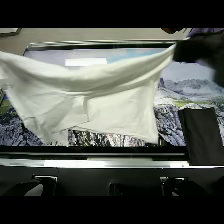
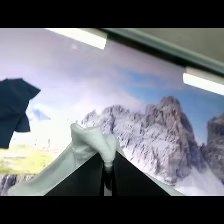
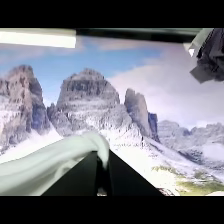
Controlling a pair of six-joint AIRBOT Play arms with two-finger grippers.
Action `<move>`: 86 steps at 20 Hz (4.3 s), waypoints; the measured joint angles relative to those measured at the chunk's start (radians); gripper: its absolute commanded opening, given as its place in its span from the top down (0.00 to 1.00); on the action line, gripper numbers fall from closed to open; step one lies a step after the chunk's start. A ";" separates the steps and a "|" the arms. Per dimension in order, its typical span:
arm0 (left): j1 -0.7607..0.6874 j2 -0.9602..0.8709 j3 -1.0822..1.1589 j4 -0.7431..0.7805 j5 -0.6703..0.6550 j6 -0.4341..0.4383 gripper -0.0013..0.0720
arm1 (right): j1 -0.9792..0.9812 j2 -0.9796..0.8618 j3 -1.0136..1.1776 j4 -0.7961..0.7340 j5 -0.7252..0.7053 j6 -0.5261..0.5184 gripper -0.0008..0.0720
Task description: Fold the clothes and pants, and hang the long-sleeved shirts on hangers.
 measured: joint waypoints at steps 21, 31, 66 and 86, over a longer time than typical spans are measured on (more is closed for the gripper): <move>0.230 -0.640 0.073 -0.225 -0.023 0.201 0.24 | -0.459 -0.554 -0.033 0.808 0.046 -0.154 0.43; 0.404 -0.563 0.031 -0.422 -0.173 0.339 0.24 | -0.620 -0.527 -0.452 1.100 -0.087 -0.540 0.40; 0.473 -0.582 -0.537 -0.793 0.100 0.720 0.27 | -0.481 -0.473 -0.528 1.198 0.021 -0.572 0.94; 0.408 -0.210 0.040 -0.832 0.066 0.616 0.96 | -0.480 -0.283 0.200 1.048 -0.054 -0.347 0.95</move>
